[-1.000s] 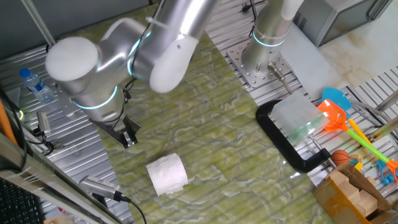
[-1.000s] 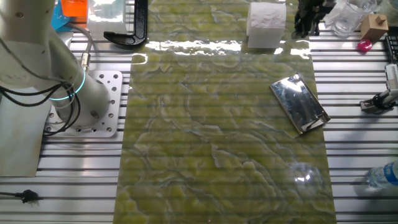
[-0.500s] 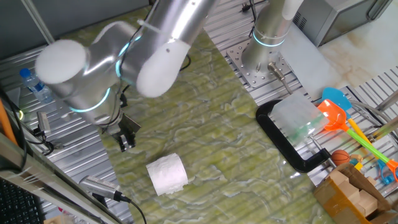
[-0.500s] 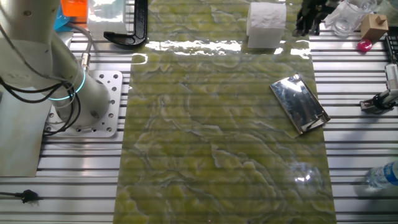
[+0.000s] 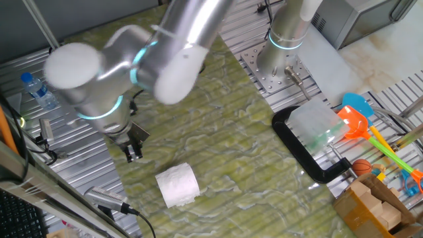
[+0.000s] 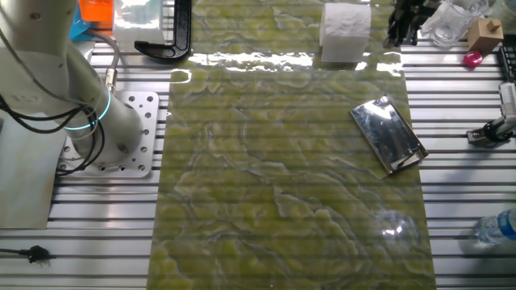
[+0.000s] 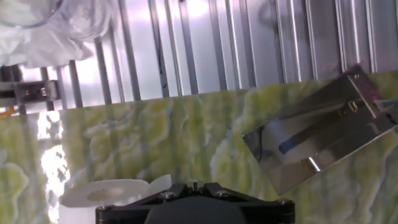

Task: Put the toilet paper on its holder

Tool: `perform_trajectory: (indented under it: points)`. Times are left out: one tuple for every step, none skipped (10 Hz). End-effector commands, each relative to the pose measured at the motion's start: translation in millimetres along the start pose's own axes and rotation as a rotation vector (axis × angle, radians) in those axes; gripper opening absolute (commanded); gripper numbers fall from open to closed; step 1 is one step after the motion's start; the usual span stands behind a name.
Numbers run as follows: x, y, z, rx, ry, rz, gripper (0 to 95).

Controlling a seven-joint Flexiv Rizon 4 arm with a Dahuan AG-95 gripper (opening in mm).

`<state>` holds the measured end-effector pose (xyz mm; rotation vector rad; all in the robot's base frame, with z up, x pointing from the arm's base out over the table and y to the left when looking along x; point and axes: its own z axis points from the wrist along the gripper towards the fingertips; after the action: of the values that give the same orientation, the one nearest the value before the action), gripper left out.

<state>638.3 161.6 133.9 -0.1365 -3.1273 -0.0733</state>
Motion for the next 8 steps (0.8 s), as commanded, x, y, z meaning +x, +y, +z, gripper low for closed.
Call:
perform_trajectory:
  points:
    - [0.2, -1.0, 0.0, -0.034, -0.013, -0.006, 0.0]
    - [0.2, -1.0, 0.0, -0.046, 0.001, 0.005, 0.0]
    - [0.2, -1.0, 0.0, -0.046, 0.017, 0.009, 0.0]
    - [0.2, -1.0, 0.0, -0.042, 0.025, 0.012, 0.0]
    - [-0.2, -1.0, -0.1, -0.03, 0.037, 0.009, 0.0]
    - [-0.6, -1.8, 0.9, -0.015, 0.039, 0.011, 0.0]
    - [-0.5, -1.9, 1.2, -0.017, 0.038, 0.018, 0.0]
    - [0.0, -2.5, 0.9, -0.018, 0.035, 0.027, 0.0]
